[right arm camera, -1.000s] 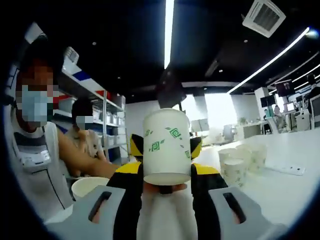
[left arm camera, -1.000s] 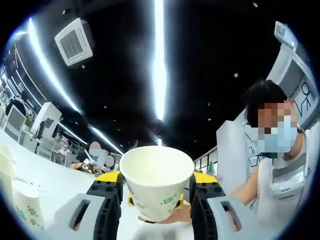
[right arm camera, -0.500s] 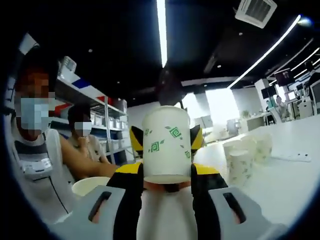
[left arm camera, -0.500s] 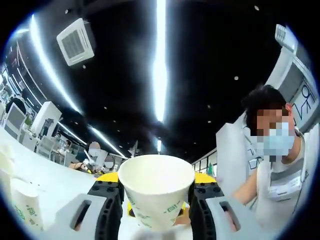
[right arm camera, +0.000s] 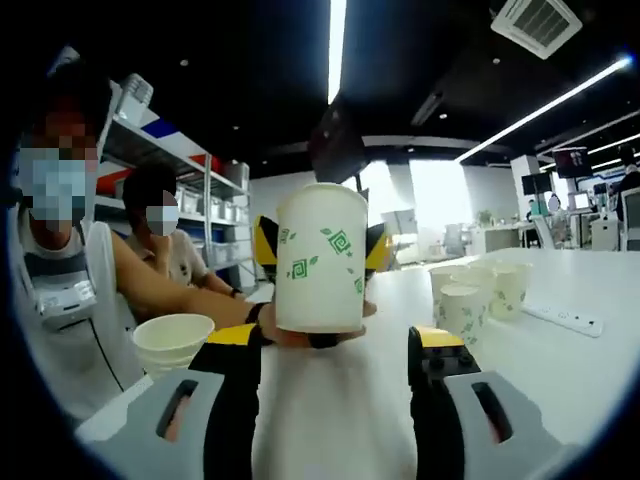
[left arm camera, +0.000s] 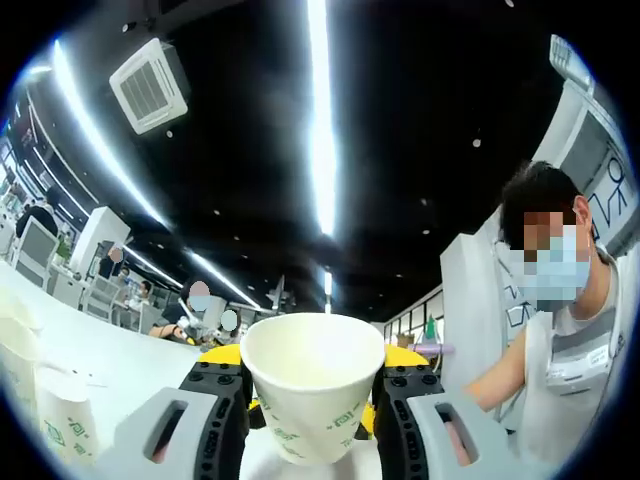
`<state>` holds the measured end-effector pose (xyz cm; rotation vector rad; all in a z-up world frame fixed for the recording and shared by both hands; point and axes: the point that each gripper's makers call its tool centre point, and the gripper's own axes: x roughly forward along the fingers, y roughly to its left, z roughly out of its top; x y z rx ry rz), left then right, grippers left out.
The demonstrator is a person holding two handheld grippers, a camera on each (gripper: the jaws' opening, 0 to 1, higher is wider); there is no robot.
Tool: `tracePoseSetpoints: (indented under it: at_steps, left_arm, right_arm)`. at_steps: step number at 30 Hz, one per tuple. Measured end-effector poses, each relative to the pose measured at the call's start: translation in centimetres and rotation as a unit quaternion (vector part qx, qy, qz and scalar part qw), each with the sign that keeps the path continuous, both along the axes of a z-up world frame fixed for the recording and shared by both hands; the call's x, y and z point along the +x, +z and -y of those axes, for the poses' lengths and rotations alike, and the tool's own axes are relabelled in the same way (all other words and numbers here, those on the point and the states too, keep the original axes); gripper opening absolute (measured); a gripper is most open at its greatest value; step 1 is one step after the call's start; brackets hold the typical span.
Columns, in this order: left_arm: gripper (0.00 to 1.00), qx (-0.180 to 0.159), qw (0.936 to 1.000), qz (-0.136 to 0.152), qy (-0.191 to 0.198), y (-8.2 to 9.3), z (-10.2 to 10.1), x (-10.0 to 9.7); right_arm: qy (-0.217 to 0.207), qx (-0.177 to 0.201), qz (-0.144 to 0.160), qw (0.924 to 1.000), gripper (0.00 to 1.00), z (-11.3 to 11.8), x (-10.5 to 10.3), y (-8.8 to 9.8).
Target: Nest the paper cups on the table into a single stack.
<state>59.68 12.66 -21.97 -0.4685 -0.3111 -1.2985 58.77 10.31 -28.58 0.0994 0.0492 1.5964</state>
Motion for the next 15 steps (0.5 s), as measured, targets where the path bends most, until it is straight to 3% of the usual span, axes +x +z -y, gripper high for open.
tracePoseSetpoints:
  at_steps: [8, 9, 10, 11, 12, 14, 15]
  left_arm:
    - [0.51, -0.015, 0.9999, 0.001, 0.005, 0.3, -0.6, 0.1]
    - [0.51, -0.017, 0.9998, 0.007, 0.003, 0.5, -0.5, -0.2]
    - [0.51, -0.018, 0.9998, 0.009, 0.0, 0.6, -0.5, -0.4]
    - [0.51, -0.018, 0.9998, 0.011, -0.003, 0.7, -0.4, -0.5]
    - [0.51, -0.018, 0.9997, 0.013, -0.006, 0.7, -0.2, -0.6]
    - [0.52, -0.013, 0.9997, 0.017, -0.008, 0.7, 0.1, -0.8]
    - [0.52, -0.008, 0.9997, 0.021, -0.007, 0.6, 0.3, -0.9]
  right_arm:
    - [-0.048, 0.041, -0.001, 0.998, 0.55, 3.4, 2.1, 4.4]
    - [-0.068, 0.047, 0.038, 0.9958, 0.52, 3.9, 2.3, 4.8]
    - [-0.084, 0.068, 0.097, 0.9894, 0.5, 4.6, 2.0, 5.5]
    - [-0.083, 0.096, 0.135, 0.9827, 0.48, 5.4, 1.1, 6.0]
    - [-0.081, 0.11, 0.13, 0.9821, 0.45, 6.0, 0.6, 6.0]
    - [-0.073, 0.112, 0.084, 0.9875, 0.44, 6.6, 0.6, 5.8]
    - [-0.069, 0.103, 0.087, 0.9885, 0.44, 6.7, 0.6, 5.9]
